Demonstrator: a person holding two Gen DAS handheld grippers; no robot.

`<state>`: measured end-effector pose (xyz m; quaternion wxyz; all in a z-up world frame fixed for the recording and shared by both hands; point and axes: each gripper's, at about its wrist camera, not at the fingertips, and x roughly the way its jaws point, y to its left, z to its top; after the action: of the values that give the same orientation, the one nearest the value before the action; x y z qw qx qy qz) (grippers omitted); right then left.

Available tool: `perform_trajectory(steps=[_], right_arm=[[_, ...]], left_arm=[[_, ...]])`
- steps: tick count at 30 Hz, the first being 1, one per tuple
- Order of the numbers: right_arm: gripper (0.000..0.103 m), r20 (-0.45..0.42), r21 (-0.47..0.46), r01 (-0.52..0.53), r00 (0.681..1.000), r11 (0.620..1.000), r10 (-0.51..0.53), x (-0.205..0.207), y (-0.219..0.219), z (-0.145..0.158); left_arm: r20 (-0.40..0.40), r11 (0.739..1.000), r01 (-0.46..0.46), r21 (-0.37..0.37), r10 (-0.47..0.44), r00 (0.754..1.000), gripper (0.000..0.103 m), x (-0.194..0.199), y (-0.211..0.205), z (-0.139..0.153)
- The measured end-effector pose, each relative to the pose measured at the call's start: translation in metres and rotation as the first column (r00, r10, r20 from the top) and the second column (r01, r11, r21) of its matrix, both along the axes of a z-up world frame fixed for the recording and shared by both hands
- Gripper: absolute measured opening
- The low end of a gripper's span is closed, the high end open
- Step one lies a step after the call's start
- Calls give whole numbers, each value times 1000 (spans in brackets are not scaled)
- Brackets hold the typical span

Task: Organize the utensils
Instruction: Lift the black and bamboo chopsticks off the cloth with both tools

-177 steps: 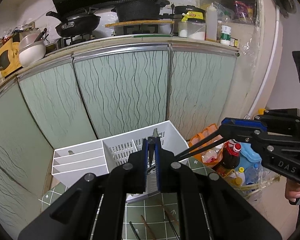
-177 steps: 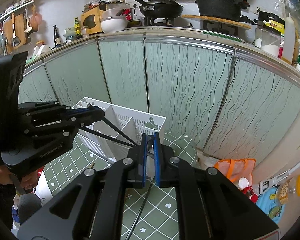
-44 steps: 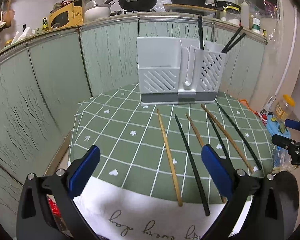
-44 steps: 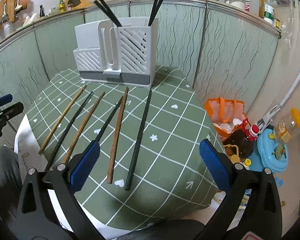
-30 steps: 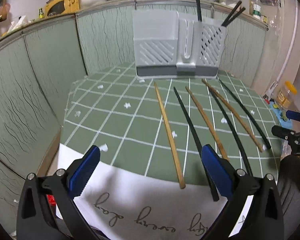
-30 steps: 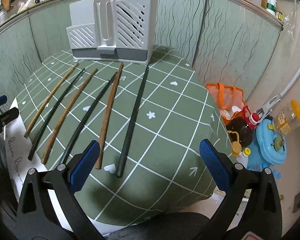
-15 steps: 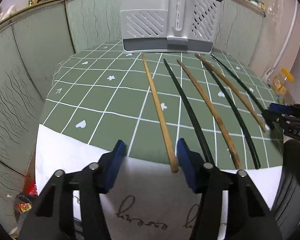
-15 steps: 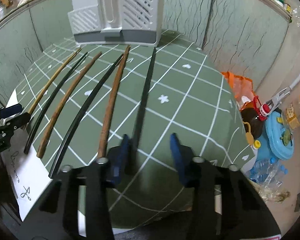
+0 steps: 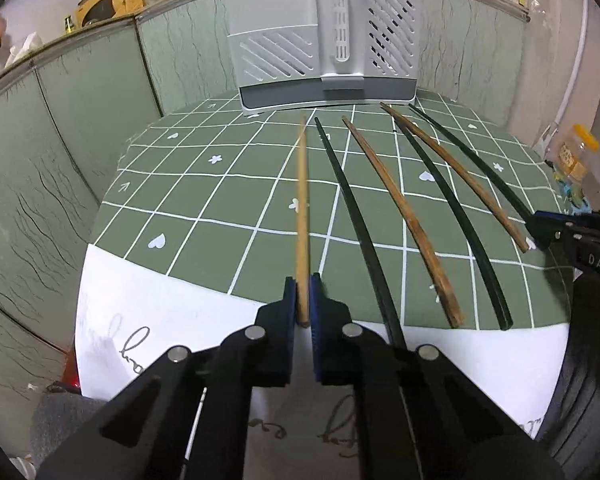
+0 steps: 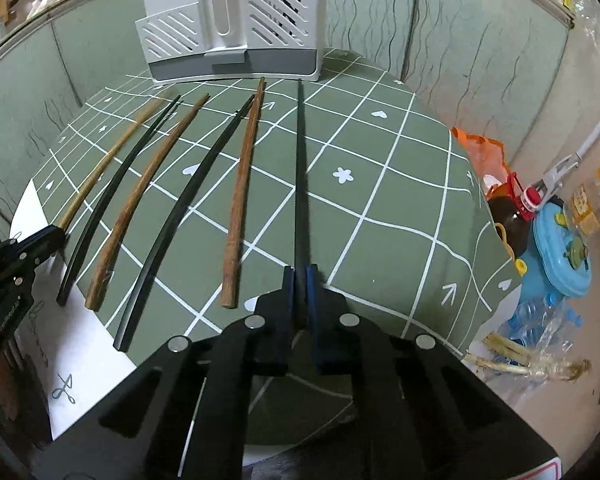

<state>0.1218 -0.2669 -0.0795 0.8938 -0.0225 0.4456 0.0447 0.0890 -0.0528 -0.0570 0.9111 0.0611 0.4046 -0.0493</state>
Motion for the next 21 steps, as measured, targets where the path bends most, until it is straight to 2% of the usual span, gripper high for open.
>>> perform_trajectory(steps=[3, 8, 15, 21], right_arm=[[6, -1, 3, 1, 1000, 1000, -1, -1, -3, 3], [6, 12, 18, 9, 1000, 1000, -9, -8, -12, 12], [6, 45, 32, -7, 999, 999, 5, -16, -14, 32], [6, 75, 41, -20, 997, 999, 17, -20, -13, 48]], left_arm=[[-20, 999, -6, -32, 5, 1000, 8, 1, 6, 3], [4, 998, -13, -59, 13, 1000, 8, -6, 18, 18], [36, 998, -8, -69, 10, 999, 8, -12, 25, 40], [28, 997, 0, -80, 2, 1000, 8, -13, 26, 50]])
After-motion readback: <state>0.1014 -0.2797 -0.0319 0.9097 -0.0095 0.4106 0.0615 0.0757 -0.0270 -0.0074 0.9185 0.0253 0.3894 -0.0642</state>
